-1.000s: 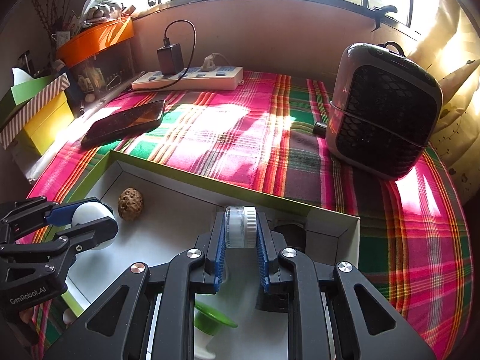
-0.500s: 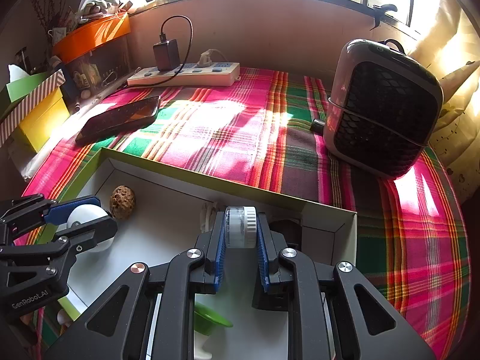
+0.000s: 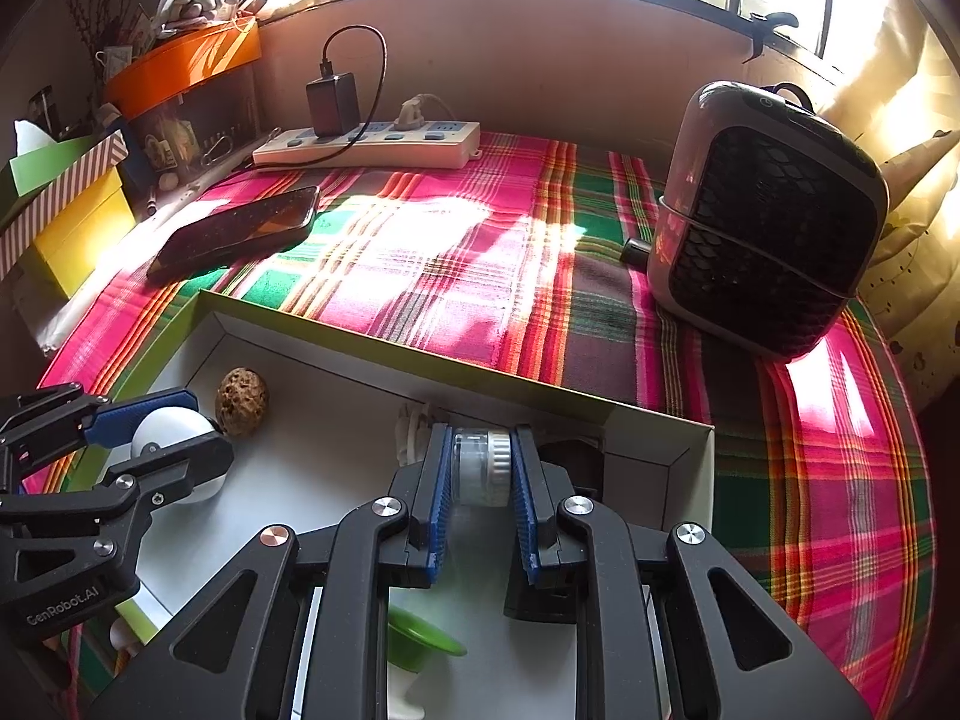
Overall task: Organize objects
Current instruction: 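Lower the panda figure and white jar toward the box floor with both grippers, then open the right gripper to release the jar while the left gripper releases the panda figure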
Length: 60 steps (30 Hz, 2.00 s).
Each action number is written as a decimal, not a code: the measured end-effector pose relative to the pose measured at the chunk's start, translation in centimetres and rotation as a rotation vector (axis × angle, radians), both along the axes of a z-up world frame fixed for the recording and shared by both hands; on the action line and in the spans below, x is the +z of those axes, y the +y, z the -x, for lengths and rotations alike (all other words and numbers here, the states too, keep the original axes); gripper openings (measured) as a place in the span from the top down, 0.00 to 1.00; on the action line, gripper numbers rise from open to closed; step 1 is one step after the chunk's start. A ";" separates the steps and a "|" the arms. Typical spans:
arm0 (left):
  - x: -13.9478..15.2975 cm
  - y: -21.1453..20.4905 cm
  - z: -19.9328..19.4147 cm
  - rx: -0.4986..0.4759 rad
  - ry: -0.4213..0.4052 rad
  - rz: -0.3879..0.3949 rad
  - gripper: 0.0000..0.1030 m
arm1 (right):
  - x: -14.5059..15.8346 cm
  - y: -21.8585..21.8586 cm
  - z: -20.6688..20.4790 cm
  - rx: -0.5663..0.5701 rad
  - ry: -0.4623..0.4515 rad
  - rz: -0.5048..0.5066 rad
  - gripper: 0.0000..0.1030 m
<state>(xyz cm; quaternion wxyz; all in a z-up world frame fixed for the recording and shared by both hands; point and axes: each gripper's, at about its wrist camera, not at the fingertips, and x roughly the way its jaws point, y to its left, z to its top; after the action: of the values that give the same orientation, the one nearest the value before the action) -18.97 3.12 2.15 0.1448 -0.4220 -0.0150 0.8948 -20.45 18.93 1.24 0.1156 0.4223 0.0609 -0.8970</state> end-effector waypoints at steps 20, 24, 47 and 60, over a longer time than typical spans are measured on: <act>0.0 0.0 0.0 -0.001 -0.001 -0.001 0.67 | 0.1 0.1 0.0 -0.015 0.003 0.003 0.81; 0.1 0.0 0.0 0.000 -0.001 0.000 0.67 | 0.1 0.2 0.0 -0.019 0.005 0.007 0.80; 0.4 -0.3 -1.0 0.018 0.026 0.028 0.63 | 0.7 0.4 -1.1 -0.048 0.026 0.025 0.67; 1.6 -0.6 -3.0 0.024 0.041 0.023 0.62 | 1.6 0.6 -2.9 -0.064 0.044 0.034 0.66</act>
<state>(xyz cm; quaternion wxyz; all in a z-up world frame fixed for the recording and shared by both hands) -16.00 2.52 3.71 0.1297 -0.4050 -0.0070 0.9051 -17.58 19.51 2.89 0.0927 0.4020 0.0345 -0.9103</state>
